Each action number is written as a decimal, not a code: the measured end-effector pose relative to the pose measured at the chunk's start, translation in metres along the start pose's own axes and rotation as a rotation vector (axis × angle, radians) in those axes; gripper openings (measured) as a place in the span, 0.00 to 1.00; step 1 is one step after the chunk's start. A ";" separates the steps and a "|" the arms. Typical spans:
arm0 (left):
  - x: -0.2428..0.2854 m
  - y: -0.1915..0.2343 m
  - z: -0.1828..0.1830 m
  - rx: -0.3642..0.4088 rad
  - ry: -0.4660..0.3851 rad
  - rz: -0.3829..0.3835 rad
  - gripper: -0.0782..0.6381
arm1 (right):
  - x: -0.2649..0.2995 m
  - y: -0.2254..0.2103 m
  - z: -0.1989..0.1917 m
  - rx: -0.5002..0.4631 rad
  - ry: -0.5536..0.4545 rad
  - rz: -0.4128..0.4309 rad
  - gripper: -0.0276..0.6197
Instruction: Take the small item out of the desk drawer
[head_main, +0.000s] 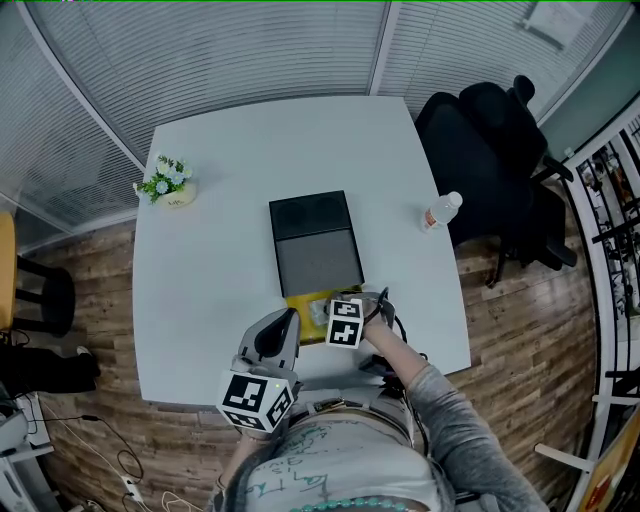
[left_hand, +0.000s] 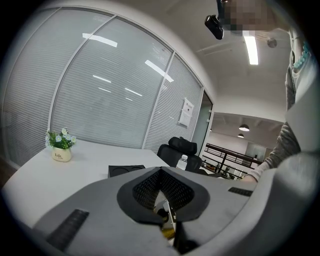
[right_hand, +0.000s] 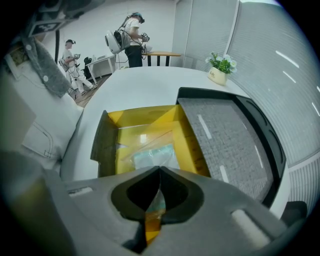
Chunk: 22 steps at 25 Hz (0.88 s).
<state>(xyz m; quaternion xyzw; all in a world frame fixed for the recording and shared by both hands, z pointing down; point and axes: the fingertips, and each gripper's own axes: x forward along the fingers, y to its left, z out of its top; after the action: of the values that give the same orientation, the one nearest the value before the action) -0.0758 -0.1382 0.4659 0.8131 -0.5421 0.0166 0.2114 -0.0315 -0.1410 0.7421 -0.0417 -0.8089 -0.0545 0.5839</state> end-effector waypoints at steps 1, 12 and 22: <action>0.000 0.000 0.000 0.002 0.002 0.002 0.10 | 0.000 0.000 0.000 -0.001 -0.001 -0.002 0.05; -0.006 -0.004 -0.003 0.003 0.003 0.008 0.10 | -0.003 0.004 -0.001 0.005 -0.012 0.000 0.05; -0.012 -0.002 -0.004 0.004 0.000 0.029 0.10 | -0.044 0.004 0.011 -0.007 -0.077 0.009 0.05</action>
<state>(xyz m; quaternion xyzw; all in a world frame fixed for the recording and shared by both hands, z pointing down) -0.0787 -0.1253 0.4661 0.8055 -0.5539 0.0208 0.2094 -0.0278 -0.1358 0.6975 -0.0494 -0.8303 -0.0529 0.5526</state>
